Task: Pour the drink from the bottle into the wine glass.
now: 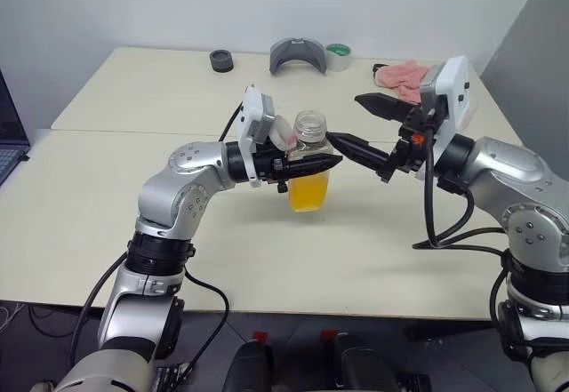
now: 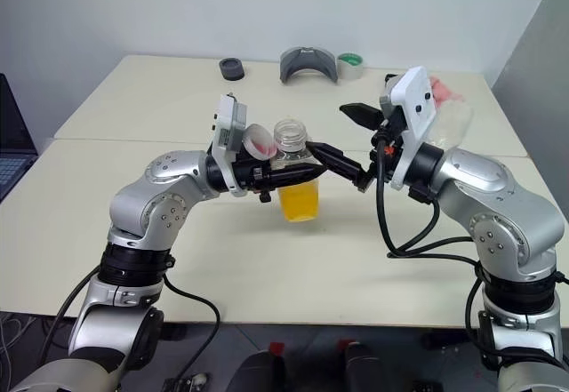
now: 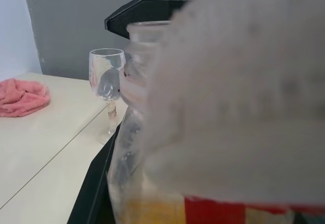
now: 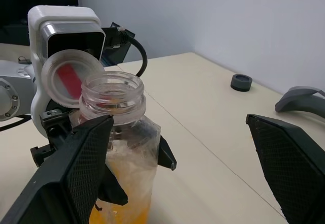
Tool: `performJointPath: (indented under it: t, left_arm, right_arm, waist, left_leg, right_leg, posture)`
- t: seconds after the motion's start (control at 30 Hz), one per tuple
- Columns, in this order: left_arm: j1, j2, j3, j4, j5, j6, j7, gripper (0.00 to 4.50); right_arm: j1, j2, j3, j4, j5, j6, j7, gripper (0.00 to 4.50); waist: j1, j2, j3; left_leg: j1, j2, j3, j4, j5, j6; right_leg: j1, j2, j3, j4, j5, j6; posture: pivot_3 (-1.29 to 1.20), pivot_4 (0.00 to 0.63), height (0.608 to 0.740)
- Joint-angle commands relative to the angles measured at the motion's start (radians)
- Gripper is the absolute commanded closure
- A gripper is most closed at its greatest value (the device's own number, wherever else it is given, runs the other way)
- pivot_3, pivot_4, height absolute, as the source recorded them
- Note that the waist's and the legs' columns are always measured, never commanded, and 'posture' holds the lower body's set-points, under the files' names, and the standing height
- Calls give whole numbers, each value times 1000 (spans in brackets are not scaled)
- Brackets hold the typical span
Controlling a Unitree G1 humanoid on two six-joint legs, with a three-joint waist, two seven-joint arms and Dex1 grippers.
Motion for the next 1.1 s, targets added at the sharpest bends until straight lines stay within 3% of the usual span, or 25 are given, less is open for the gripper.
performJointPath:
  t: [0.03,0.4,0.77,1.1]
  left_arm:
    - [-21,-2,21,-44,-11,-16,-2,2595]
    - [-14,1,23,-52,-14,-11,0,2595]
    - [-16,3,19,-45,-9,-15,-3,2595]
    - [-28,-1,16,-32,-4,-17,-7,2595]
  right_arm:
    - [0,-8,-36,-31,37,-22,31,30]
    - [8,-9,-42,-55,56,-101,127,30]
    - [-8,-44,-66,-110,279,-37,130,30]
    - [-34,18,65,-73,169,-66,89,30]
  waist:
    - [0,0,0]
    - [0,0,0]
    - [0,0,0]
    - [0,0,0]
  left_leg:
    - [0,0,0,0,0,0]
    - [0,0,0,0,0,0]
    - [0,0,0,0,0,0]
    - [0,0,0,0,0,0]
  right_leg:
    - [0,0,0,0,0,0]
    - [0,0,0,0,0,0]
    - [0,0,0,0,0,0]
    - [0,0,0,0,0,0]
  posture:
    - [0,150,740]
    - [0,150,740]
    - [0,150,740]
    - [0,150,740]
